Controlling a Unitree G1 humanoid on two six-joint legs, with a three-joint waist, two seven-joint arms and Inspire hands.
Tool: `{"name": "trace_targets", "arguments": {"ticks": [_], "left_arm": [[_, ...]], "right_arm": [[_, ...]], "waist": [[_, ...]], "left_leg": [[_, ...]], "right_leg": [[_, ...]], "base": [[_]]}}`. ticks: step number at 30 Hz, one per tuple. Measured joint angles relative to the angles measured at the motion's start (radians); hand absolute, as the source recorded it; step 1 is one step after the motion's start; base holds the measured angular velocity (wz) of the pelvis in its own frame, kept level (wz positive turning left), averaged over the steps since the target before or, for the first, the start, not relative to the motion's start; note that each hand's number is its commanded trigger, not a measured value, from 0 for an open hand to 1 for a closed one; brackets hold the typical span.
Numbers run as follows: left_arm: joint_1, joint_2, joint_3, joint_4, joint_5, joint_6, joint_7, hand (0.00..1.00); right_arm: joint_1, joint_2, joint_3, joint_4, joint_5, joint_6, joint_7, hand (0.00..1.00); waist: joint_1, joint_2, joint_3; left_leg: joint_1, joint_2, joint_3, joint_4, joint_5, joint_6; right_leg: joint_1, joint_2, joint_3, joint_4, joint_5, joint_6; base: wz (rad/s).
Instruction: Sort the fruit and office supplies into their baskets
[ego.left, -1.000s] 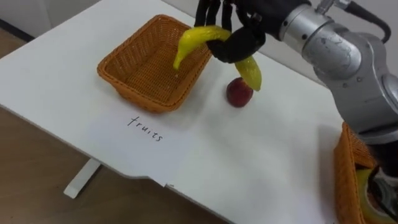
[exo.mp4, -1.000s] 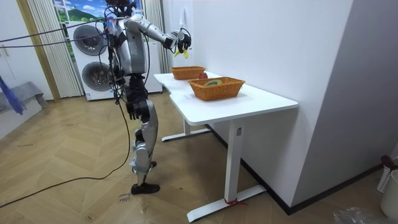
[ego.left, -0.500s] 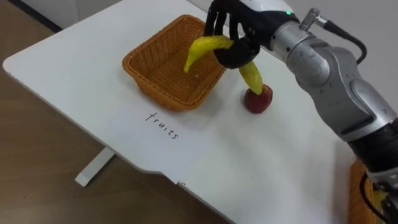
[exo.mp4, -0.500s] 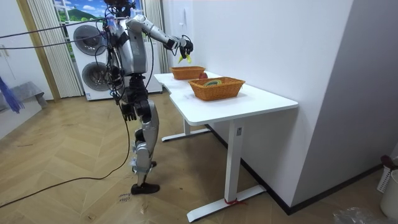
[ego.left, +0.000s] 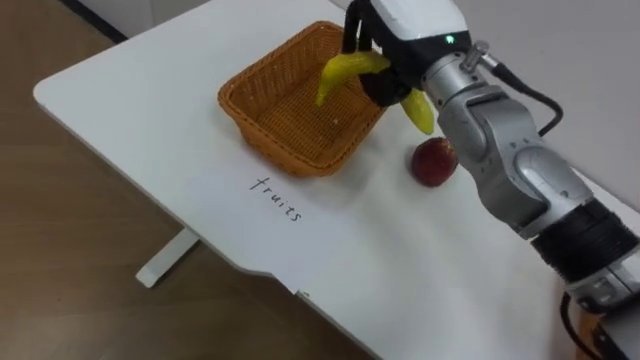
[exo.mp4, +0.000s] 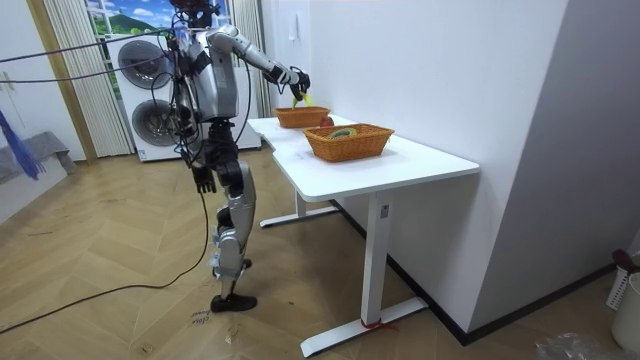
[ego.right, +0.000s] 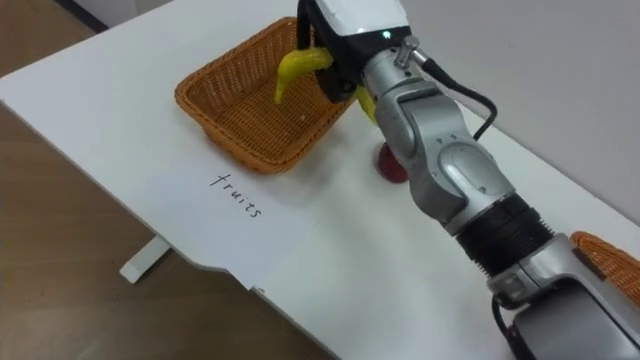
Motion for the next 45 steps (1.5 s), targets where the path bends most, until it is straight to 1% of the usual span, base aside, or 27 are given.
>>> {"name": "trace_targets", "arguments": {"ticks": [3,5,8,10,12,16,17,18,19,20,21,22,23,31,36,45], "left_arm": [[0.003,0.001,0.0,0.0,0.0,0.001,0.004,0.0],[0.003,0.001,0.0,0.0,0.0,0.001,0.004,0.0],[-0.002,0.005,-0.001,0.005,-0.002,0.001,0.003,0.0],[-0.005,0.009,0.0,0.005,-0.002,0.001,0.001,0.0],[-0.006,0.009,-0.007,0.004,-0.002,0.001,-0.002,0.0],[-0.015,0.009,-0.02,0.004,-0.002,0.001,-0.016,0.0],[-0.016,0.009,-0.021,0.004,-0.002,0.001,-0.017,0.0],[-0.016,0.009,-0.024,0.005,-0.002,0.001,-0.017,0.0],[-0.014,0.009,-0.029,0.004,-0.002,0.001,-0.017,0.0],[-0.014,0.009,-0.03,0.004,-0.002,0.002,-0.017,0.0],[-0.014,0.009,-0.033,0.005,-0.003,0.004,-0.018,0.0],[-0.016,0.009,-0.035,0.005,-0.006,0.006,-0.019,0.0],[-0.016,0.009,-0.035,0.005,-0.008,0.007,-0.02,0.0],[-0.028,0.008,-0.035,0.017,-0.01,0.006,-0.042,0.0],[-0.031,0.008,-0.035,0.022,-0.01,0.005,-0.046,0.0],[-0.034,0.008,-0.034,0.022,-0.01,0.005,-0.047,0.0]], "right_arm": [[0.0,0.002,0.002,0.0,0.0,0.001,-0.025,1.0],[0.0,0.002,0.021,0.0,-0.003,0.01,-0.036,1.0],[0.0,0.003,0.079,0.0,-0.025,0.017,-0.038,1.0],[0.0,0.015,0.126,0.0,-0.026,0.016,-0.037,1.0],[0.0,0.022,0.146,0.002,-0.025,0.014,-0.037,1.0],[0.0,0.024,0.15,0.015,-0.025,0.011,-0.037,1.0],[0.0,0.025,0.15,0.018,-0.027,0.011,-0.037,0.85],[0.0,0.029,0.15,0.026,-0.027,0.011,-0.037,0.58],[0.0,0.033,0.15,0.032,-0.027,0.012,-0.035,0.5],[0.0,0.036,0.15,0.033,-0.027,0.014,-0.034,0.26],[0.0,0.04,0.15,0.033,-0.027,0.015,-0.033,0.12],[0.0,0.042,0.15,0.033,-0.027,0.015,-0.032,0.01],[0.0,0.042,0.15,0.033,-0.027,0.015,-0.032,0.0],[0.0,0.044,0.15,0.033,-0.027,0.007,-0.031,0.0],[0.0,0.044,0.15,0.033,-0.027,-0.004,-0.031,0.0],[0.0,0.044,0.15,0.033,-0.027,-0.005,-0.031,0.0]], "waist": [[0.0,0.0,-0.0003],[0.0,0.0,-0.0002],[0.002,0.001,0.0006],[0.005,0.001,0.0012],[0.008,0.003,0.0022],[0.026,0.005,0.0039],[0.028,0.006,0.0049],[0.028,0.01,0.0076],[0.029,0.012,0.0096],[0.028,0.013,0.0101],[0.028,0.013,0.0106],[0.028,0.014,0.0107],[0.029,0.014,0.0107],[0.045,0.013,0.0099],[0.046,0.013,0.0101],[0.049,0.011,0.0091]], "left_leg": [[-0.001,0.0,-0.001,0.0,0.0,0.0],[0.0,0.0,-0.002,0.001,0.0,0.0],[0.003,-0.001,-0.002,0.002,0.0,0.0],[0.005,-0.001,0.0,0.002,0.0,0.0],[0.004,-0.001,0.0,0.002,0.0,0.0],[-0.006,-0.001,-0.002,0.001,0.0,0.0],[-0.006,-0.001,-0.002,0.001,0.0,0.0],[-0.009,-0.001,-0.002,0.001,0.0,-0.001],[-0.011,-0.001,-0.002,0.001,0.0,-0.001],[-0.012,-0.001,-0.002,0.001,0.0,-0.001],[-0.013,-0.001,-0.002,0.001,0.0,-0.001],[-0.013,-0.001,-0.002,0.001,0.0,-0.001],[-0.012,-0.001,-0.002,0.001,0.0,-0.001],[-0.009,-0.003,-0.002,0.006,0.0,-0.001],[-0.009,-0.003,-0.002,0.007,0.0,-0.001],[-0.009,-0.003,-0.002,0.007,0.0,-0.001]], "right_leg": [[0.0,0.0,-0.005,0.0,0.0,0.0],[0.002,-0.001,-0.013,0.0,0.0,0.0],[0.005,-0.001,-0.013,0.0,0.0,0.0],[0.006,-0.002,-0.013,-0.001,0.0,0.0],[0.006,-0.002,-0.014,-0.001,0.0,0.0],[0.002,-0.001,-0.018,-0.001,0.0,0.0],[0.002,-0.001,-0.018,-0.001,0.0,0.0],[0.002,-0.002,-0.021,-0.001,0.0,0.0],[0.001,-0.002,-0.022,-0.001,0.0,0.0],[0.0,-0.002,-0.022,-0.001,0.0,0.0],[-0.002,-0.002,-0.021,-0.001,0.0,0.0],[-0.001,-0.001,-0.021,-0.001,0.0,0.0],[-0.001,-0.001,-0.021,-0.001,0.0,0.0],[0.004,-0.001,-0.017,-0.014,0.0,0.0],[0.007,0.0,-0.018,-0.015,0.0,0.0],[0.009,0.0,-0.017,-0.015,0.0,0.0]], "base": [[0.02],[0.0],[0.0],[0.0],[0.0],[0.02],[0.0],[0.0],[0.0],[0.0],[0.0],[0.0],[0.0],[0.0],[0.0],[0.0]]}}
